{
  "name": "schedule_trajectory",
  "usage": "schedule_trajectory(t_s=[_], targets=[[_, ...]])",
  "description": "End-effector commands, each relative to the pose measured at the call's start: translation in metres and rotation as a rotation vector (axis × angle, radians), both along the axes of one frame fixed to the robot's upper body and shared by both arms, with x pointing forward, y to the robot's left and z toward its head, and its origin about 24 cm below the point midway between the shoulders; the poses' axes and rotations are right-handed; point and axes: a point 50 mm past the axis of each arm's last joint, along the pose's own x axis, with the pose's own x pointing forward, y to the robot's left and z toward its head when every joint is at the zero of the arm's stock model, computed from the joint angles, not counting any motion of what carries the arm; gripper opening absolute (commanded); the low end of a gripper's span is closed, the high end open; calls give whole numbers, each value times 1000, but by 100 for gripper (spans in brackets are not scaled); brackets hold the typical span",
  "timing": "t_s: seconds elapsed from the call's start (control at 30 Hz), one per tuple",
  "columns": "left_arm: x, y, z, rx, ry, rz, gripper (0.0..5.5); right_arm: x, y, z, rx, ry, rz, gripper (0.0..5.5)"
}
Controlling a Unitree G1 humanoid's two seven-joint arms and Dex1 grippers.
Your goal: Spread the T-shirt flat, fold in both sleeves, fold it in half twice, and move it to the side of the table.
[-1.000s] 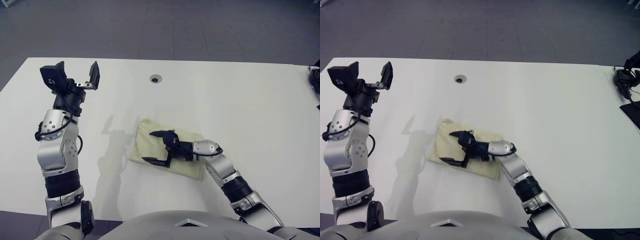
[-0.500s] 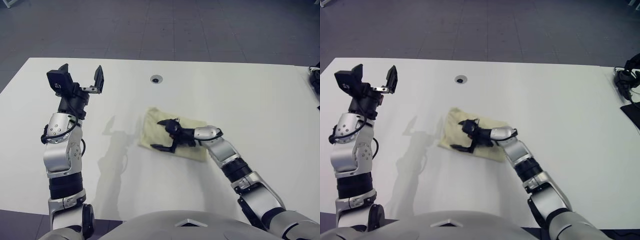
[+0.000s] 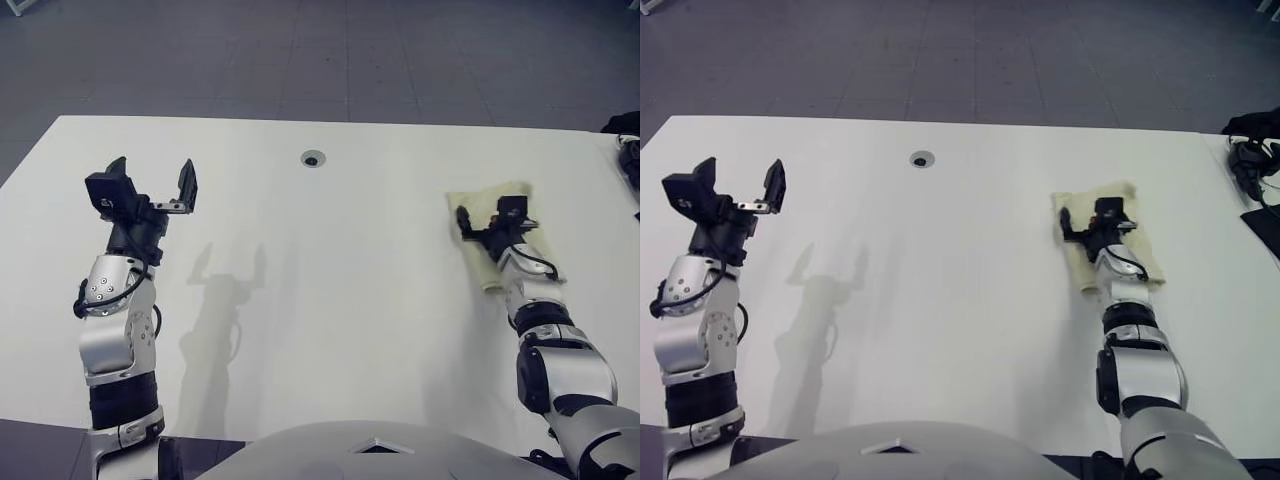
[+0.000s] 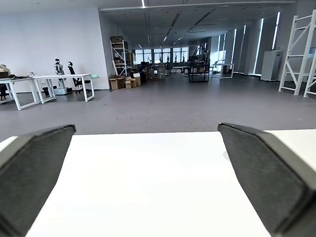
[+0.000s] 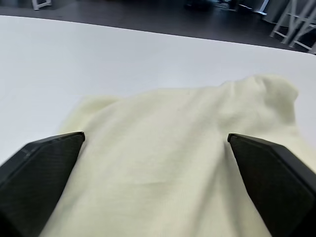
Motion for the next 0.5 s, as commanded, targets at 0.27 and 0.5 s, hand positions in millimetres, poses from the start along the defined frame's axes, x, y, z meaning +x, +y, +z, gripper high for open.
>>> schedule_trajectory(t_s=[0.27, 0.5], targets=[[-3, -9, 12, 39, -50, -72, 537, -2, 1, 4, -41, -93, -1, 540], [3, -36, 67, 24, -272, 8, 537, 16, -3, 143, -106, -558, 60, 540]])
